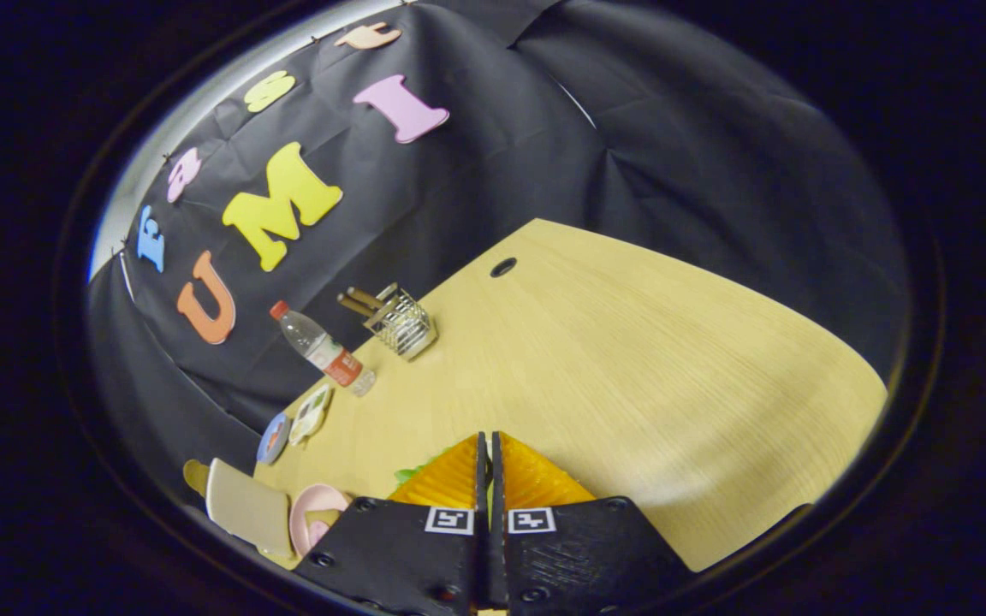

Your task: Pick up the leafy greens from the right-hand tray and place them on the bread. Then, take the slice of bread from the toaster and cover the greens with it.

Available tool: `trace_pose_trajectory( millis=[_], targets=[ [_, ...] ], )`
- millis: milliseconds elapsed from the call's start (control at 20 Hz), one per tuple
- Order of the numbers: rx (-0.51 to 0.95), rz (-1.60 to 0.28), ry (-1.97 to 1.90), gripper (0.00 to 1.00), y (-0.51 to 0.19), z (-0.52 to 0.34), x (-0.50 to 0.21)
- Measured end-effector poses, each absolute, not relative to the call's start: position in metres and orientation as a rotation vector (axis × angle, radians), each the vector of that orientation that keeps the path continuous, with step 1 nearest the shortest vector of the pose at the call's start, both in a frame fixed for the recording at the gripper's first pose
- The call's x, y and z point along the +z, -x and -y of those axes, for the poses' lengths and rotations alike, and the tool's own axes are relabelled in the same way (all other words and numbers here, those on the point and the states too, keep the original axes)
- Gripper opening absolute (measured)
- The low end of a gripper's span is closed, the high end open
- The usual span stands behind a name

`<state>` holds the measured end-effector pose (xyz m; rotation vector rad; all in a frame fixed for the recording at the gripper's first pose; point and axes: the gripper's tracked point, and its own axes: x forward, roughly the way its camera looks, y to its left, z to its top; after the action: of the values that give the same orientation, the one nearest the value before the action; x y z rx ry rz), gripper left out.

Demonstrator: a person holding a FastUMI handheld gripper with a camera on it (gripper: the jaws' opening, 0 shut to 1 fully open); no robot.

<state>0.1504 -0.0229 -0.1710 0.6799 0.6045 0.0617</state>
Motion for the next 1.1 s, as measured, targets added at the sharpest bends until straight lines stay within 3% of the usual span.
trace_pose_trajectory(
  millis=[1100],
  targets=[
    [0.390,-0.494,-0.763,0.00,-0.116,-0.136,-0.037]
  ],
)
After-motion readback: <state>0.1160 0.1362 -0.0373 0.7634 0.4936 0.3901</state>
